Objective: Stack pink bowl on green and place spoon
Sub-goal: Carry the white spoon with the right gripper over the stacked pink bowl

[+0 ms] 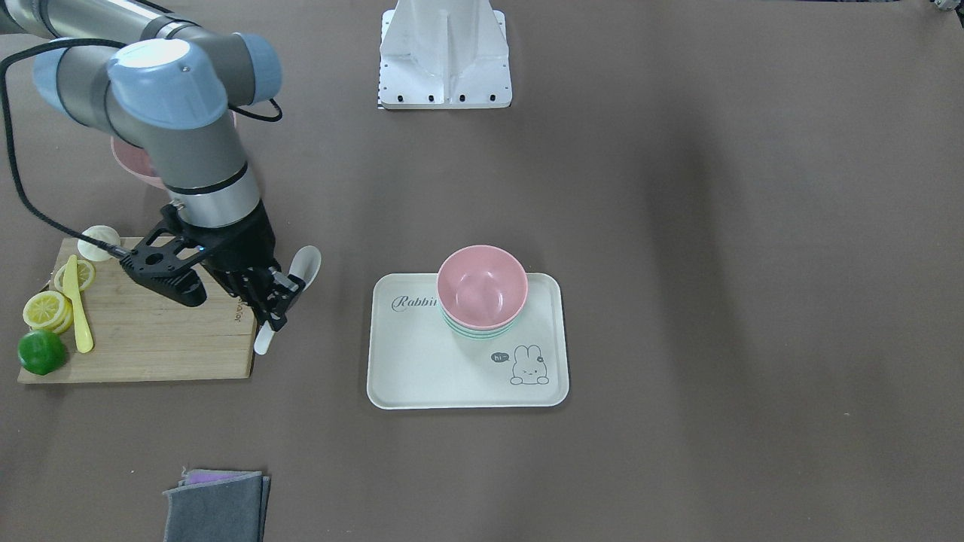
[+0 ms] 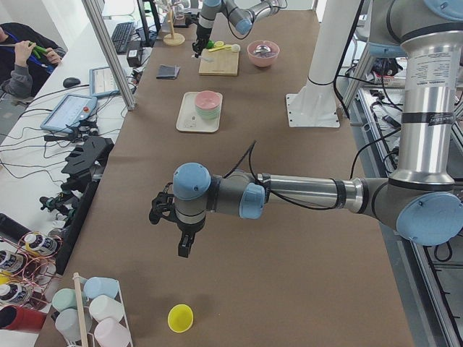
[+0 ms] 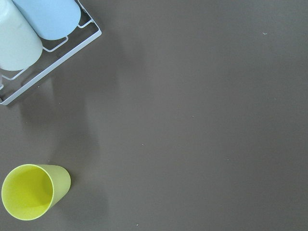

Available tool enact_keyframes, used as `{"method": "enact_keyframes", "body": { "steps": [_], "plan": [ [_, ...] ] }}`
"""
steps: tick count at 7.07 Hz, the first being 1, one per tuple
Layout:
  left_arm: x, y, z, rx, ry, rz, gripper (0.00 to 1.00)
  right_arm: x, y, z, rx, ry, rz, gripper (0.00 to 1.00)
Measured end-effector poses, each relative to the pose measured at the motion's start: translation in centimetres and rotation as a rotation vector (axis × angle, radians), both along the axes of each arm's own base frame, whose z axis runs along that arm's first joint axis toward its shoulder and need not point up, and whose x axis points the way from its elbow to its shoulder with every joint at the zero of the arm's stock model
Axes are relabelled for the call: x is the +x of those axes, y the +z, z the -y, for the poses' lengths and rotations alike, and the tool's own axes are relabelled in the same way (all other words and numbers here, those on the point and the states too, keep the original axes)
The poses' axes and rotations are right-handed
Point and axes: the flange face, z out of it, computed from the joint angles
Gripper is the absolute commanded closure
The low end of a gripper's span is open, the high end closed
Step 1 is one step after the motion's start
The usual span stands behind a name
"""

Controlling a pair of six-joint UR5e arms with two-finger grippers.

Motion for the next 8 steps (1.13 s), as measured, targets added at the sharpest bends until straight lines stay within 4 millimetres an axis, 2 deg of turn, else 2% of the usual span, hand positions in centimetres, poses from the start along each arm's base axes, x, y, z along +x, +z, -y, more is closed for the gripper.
{"method": "enact_keyframes", "body": {
  "steps": [2,4,5,6,8],
  "plan": [
    [0.0,0.0,0.0,-0.003,-0.004,-0.001,0.01,-5.9,-6.7,-0.5,-0.059,0.113,0.024,1.00],
    [0.0,0.1,0.0,-0.007,-0.006,-0.001,0.01,-13.9,-12.0,-0.4,-0.089,0.202,0.004,1.00],
    [0.0,0.2,0.0,-0.009,-0.006,-0.001,0.01,-17.5,-13.3,-0.6,-0.092,0.230,-0.029,1.00],
    [0.0,0.3,0.0,-0.012,-0.008,-0.002,0.01,-19.7,-13.3,-1.1,-0.091,0.247,-0.071,1.00],
    [0.1,0.3,0.0,-0.017,-0.012,-0.003,0.01,-20.9,-12.4,-1.9,-0.101,0.264,-0.165,1.00]
  ]
}}
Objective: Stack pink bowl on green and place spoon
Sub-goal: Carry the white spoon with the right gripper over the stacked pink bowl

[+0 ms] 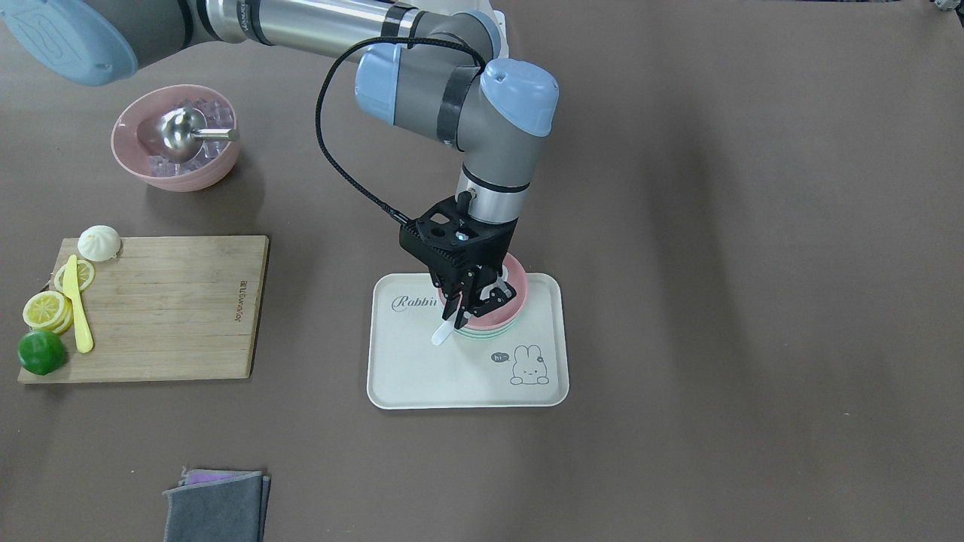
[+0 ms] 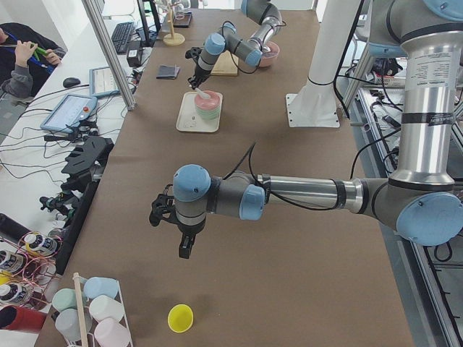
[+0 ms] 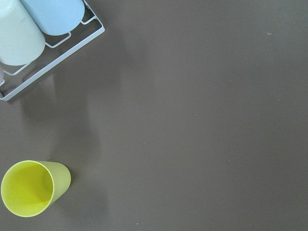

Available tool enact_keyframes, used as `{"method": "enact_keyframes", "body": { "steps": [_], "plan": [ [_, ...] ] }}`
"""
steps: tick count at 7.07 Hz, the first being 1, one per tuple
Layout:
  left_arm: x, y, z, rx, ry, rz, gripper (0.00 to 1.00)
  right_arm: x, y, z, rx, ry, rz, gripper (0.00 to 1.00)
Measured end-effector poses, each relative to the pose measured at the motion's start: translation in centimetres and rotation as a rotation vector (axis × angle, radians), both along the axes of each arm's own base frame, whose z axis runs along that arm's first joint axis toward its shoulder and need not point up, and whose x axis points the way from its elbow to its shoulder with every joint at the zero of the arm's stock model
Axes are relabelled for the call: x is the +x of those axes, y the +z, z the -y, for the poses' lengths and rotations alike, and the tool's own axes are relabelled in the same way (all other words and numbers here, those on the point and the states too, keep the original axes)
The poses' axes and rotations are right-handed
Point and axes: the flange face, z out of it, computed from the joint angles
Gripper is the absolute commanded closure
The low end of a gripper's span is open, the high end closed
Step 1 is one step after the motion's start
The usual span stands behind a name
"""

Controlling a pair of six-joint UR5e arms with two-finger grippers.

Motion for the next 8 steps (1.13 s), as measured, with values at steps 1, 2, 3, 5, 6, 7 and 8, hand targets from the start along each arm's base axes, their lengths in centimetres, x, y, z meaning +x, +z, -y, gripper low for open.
{"method": "enact_keyframes", "body": {
  "steps": [1,2,3,5,6,7,8],
  "plan": [
    [0.0,0.0,0.0,-0.001,-0.001,-0.001,0.01,-0.5,0.5,-0.5,0.003,0.004,-0.035,1.00],
    [0.0,0.0,0.0,-0.001,-0.001,-0.001,0.01,-1.1,0.7,-1.1,0.013,0.004,-0.057,1.00],
    [0.0,0.0,0.0,-0.001,-0.001,-0.001,0.01,-1.6,0.8,-1.7,0.021,0.001,-0.067,1.00],
    [0.0,0.0,0.0,-0.003,-0.001,-0.001,0.01,-2.5,0.8,-2.8,0.036,-0.006,-0.076,1.00],
    [0.1,0.0,0.1,-0.006,-0.004,-0.002,0.01,-2.7,0.7,-3.1,0.041,-0.009,-0.078,1.00],
    [0.1,0.0,0.1,-0.010,-0.008,-0.003,0.01,-3.0,0.7,-3.4,0.045,-0.012,-0.078,1.00],
    [0.1,0.0,0.1,-0.012,-0.010,-0.003,0.01,-3.2,0.6,-3.7,0.051,-0.014,-0.080,0.96]
  ]
}}
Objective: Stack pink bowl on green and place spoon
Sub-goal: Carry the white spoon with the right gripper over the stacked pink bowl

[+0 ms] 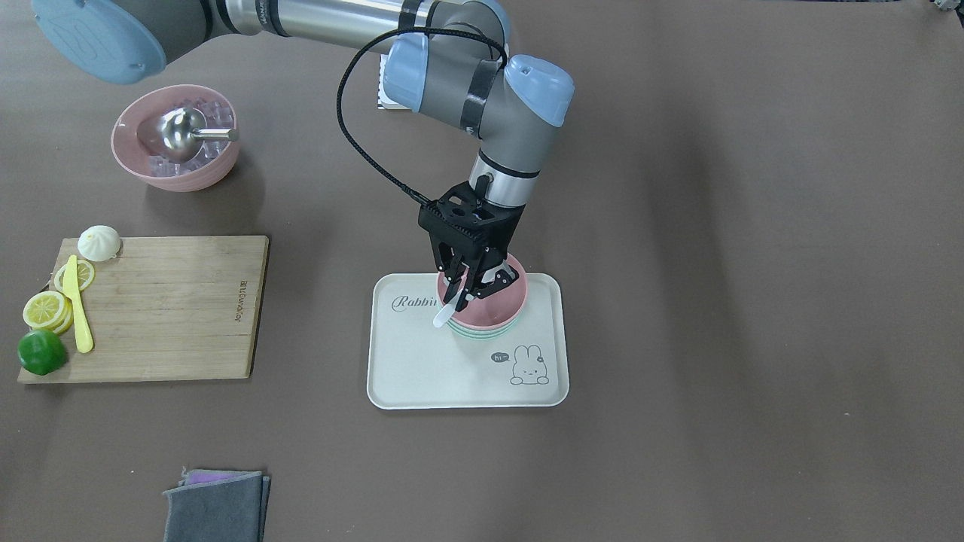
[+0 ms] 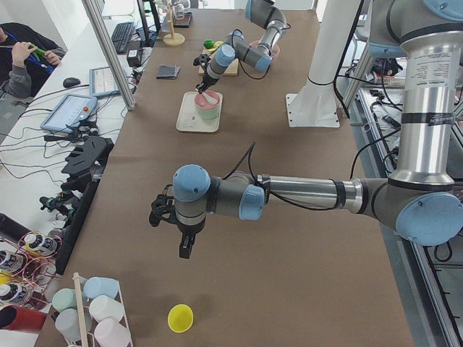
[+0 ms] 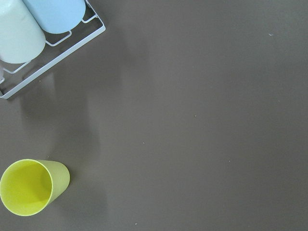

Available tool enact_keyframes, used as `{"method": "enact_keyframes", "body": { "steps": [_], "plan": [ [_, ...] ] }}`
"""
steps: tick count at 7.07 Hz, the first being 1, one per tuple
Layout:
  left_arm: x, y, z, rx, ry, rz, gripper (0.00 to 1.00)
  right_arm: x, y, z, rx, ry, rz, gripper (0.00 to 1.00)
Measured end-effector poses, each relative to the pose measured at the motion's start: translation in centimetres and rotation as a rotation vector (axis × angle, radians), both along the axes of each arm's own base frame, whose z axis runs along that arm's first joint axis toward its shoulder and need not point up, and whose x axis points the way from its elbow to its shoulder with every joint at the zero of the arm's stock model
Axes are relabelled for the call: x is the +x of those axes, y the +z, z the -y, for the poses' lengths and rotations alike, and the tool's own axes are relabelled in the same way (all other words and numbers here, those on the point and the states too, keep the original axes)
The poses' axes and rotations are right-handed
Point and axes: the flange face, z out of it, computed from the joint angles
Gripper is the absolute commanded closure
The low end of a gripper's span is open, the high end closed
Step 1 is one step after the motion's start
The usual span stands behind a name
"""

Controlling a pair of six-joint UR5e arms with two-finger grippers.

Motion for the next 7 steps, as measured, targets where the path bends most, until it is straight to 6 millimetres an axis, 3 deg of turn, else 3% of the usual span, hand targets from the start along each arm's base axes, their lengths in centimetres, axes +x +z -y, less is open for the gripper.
{"method": "enact_keyframes", "body": {
  "steps": [3,5,6,7],
  "plan": [
    [0.01,-0.04,0.03,-0.002,-0.002,-0.001,0.01,-0.54,0.09,-0.64,0.009,-0.006,-0.003,0.66],
    [0.01,-0.01,0.01,-0.003,-0.003,-0.001,0.01,-0.64,0.21,-0.79,0.015,-0.006,-0.006,0.17],
    [0.01,-0.01,0.01,-0.003,-0.003,-0.001,0.01,-0.63,0.28,-0.78,0.022,-0.009,-0.010,0.01],
    [0.01,-0.01,0.00,-0.003,-0.003,-0.001,0.01,-0.60,0.40,-0.80,0.027,-0.015,-0.014,0.00]
  ]
}}
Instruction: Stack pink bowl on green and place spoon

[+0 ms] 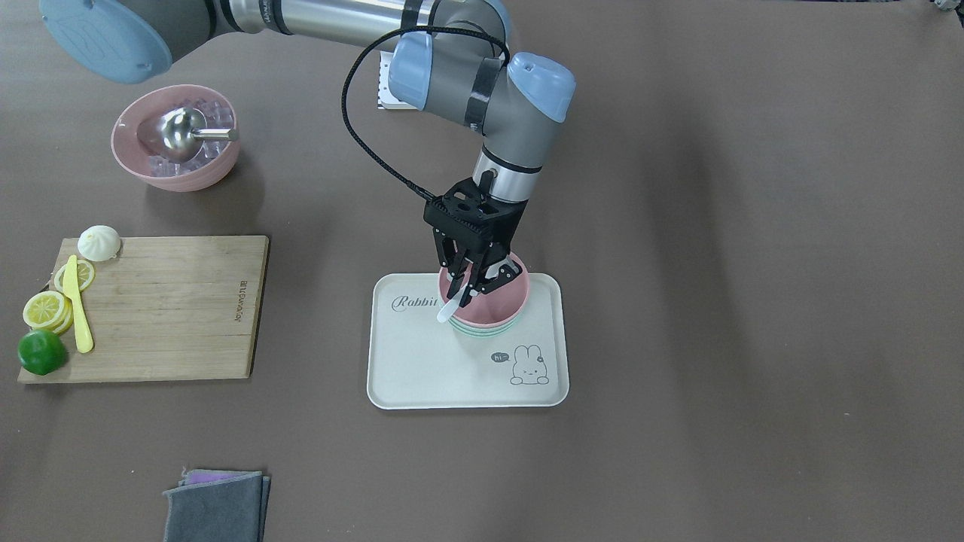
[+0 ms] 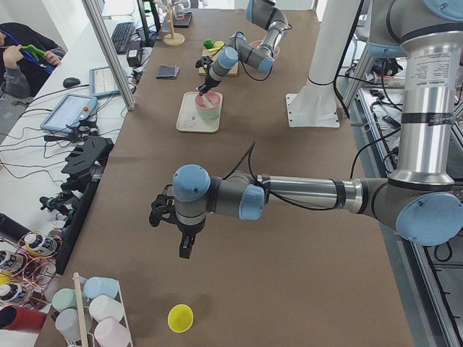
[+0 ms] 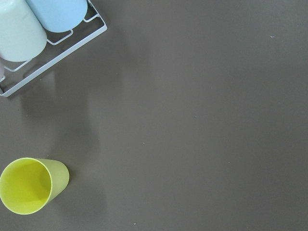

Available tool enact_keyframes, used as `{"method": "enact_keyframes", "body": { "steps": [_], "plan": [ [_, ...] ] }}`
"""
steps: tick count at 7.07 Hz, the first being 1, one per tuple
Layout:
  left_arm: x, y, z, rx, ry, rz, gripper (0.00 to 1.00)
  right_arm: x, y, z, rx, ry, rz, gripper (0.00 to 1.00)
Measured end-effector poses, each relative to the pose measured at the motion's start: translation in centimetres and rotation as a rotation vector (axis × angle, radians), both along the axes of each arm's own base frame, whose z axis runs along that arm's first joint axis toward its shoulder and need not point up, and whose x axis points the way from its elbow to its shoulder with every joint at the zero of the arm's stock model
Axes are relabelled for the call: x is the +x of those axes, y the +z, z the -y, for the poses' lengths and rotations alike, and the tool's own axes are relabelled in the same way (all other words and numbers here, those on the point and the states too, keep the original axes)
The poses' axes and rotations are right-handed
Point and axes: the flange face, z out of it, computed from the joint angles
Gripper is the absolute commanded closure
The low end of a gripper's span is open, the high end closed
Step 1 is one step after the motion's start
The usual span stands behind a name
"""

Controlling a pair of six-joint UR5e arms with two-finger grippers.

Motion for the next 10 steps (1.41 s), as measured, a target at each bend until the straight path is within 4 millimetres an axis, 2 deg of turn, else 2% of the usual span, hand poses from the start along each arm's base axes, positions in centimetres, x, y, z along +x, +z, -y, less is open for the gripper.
{"method": "enact_keyframes", "body": {
  "steps": [2,3,4,6,8,9,10],
  "plan": [
    [0.0,0.0,0.0,0.000,0.000,0.000,0.01,1.3,0.6,0.0,0.036,-0.049,-0.018,0.00],
    [0.0,0.0,0.0,-0.001,0.000,0.000,0.01,3.9,2.0,0.7,0.077,-0.108,-0.024,0.00],
    [0.0,0.3,0.0,-0.005,0.000,0.001,0.01,8.0,5.1,1.8,0.118,-0.206,-0.014,0.00],
    [0.0,1.1,0.0,-0.018,0.003,0.000,0.01,18.9,11.1,5.5,0.152,-0.446,0.036,0.00],
    [0.1,2.8,-0.1,-0.054,0.005,-0.001,0.01,30.3,16.7,9.5,0.188,-0.666,0.040,0.00],
    [0.1,3.3,-0.2,-0.063,0.006,-0.002,0.01,36.3,20.4,10.4,0.210,-0.755,0.028,0.00],
    [0.2,3.5,-0.2,-0.068,0.005,-0.002,0.01,42.5,25.2,10.1,0.231,-0.836,0.002,0.00]
  ]
}}
